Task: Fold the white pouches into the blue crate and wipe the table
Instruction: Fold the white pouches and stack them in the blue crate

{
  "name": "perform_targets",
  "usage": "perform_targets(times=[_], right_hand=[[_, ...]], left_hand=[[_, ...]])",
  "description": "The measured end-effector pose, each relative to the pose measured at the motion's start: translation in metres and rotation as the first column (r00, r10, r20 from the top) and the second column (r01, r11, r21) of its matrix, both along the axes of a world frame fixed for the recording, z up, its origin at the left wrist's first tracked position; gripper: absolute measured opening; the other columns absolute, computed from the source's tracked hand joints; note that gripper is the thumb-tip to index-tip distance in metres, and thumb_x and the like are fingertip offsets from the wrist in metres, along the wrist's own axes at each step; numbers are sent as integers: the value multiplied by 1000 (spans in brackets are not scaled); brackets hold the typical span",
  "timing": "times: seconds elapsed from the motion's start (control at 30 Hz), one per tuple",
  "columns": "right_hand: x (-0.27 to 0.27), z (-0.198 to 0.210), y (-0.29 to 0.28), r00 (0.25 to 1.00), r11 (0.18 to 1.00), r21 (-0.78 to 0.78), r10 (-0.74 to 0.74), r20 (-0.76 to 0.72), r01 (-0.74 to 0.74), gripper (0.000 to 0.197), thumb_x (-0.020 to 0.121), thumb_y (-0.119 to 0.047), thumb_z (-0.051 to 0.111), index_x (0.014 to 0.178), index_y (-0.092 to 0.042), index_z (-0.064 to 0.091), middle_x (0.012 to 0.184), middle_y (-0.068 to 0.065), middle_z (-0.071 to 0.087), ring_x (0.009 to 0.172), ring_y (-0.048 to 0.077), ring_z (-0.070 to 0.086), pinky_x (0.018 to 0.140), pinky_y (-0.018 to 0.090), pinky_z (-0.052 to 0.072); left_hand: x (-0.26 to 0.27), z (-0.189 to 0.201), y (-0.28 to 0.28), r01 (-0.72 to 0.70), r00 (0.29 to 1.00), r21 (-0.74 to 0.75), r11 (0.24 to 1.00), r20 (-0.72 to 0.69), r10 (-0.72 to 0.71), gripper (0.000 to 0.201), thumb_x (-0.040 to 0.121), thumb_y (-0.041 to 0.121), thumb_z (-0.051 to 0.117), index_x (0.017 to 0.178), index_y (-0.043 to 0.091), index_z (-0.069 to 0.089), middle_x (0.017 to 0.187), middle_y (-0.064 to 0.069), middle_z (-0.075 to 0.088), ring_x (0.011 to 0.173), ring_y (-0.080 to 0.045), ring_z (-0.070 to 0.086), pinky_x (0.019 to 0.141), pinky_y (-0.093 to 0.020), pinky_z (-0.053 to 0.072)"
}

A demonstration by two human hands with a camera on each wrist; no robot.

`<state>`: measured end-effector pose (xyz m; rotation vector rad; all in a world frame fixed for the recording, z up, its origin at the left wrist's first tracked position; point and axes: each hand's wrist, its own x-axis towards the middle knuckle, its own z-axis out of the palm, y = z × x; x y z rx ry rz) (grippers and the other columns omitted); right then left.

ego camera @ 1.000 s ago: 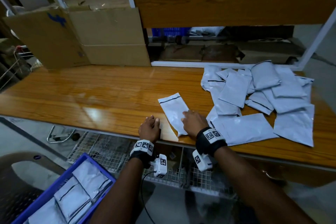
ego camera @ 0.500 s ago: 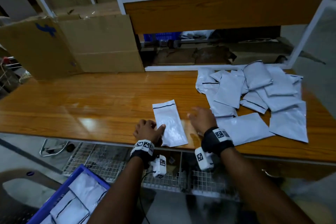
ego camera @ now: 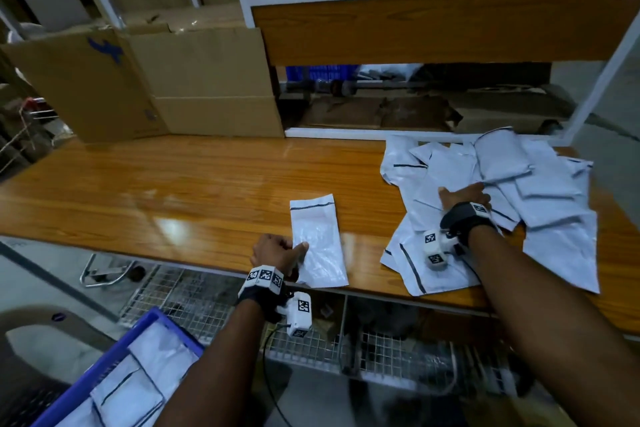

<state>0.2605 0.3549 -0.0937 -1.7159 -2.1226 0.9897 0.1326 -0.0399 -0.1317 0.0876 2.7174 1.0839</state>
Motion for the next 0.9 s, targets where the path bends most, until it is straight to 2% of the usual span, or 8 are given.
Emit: perform_targets(times=[0.1,0.23,0.3,0.37,0.47,0.57,0.7,0.9], right_hand=[[-7,-1,10,999,999,-24,41,1,-41,112,70,-48,77,153,-4,15,154,20,30,139,39,36,111,49,36],[-8,6,-2,983,983,75,161,88,-168,43,92,-17,59,132,-1,53,132,19,55,122,36,53,97,41,46],[-12,17,-10,914,925,76,350,207,-372,33,93,-20,59,124,-8,62,128,11,60,117,30,58,92,33,48],[-21,20,-25,846,856,90,477,237,-508,40,94,-23,59,132,-11,54,140,10,52,128,27,51,104,33,42],[-46,30,-74,863,867,63,498,-86,-494,49,97,-28,56,140,-9,44,145,12,45,134,27,44,111,37,33],[-72,31,-145,814,883,-147,332,-476,-446,42,89,-12,67,128,-4,52,127,15,59,113,27,59,96,40,46],[-104,24,-235,627,680,-131,560,-541,-721,58,79,-22,75,131,-21,52,125,0,63,108,26,63,89,46,52],[-135,-9,-396,329,327,-88,819,-471,-941,46,98,-39,54,140,-23,47,135,-5,58,118,20,58,97,45,49]], left_hand=[[6,10,-7,-67,998,97,993,3,67,42,60,54,83,55,16,66,59,0,68,73,-24,68,79,-41,56],[3,14,-24,-98,995,162,982,16,97,31,71,35,83,64,9,67,64,-8,69,67,-25,66,74,-37,57],[1,17,-35,-120,993,220,968,33,115,26,79,26,78,68,10,61,65,-8,64,65,-24,60,63,-29,53],[-1,20,-50,-133,991,259,957,25,131,23,84,20,74,71,12,57,64,-2,58,60,-18,53,47,-21,43],[-8,23,-80,-176,983,346,922,14,182,16,84,20,75,79,11,63,66,-1,61,63,-17,57,50,-22,42],[-16,16,-121,-203,976,406,891,16,215,20,83,19,78,95,9,66,75,-1,66,65,-10,61,49,-17,48],[-14,6,-188,-264,960,515,816,62,272,16,85,9,75,100,7,69,72,-4,68,62,-9,62,53,-19,50],[0,-40,-329,-449,889,494,744,160,430,21,86,8,75,107,7,71,81,-5,72,57,6,60,61,-19,52]])
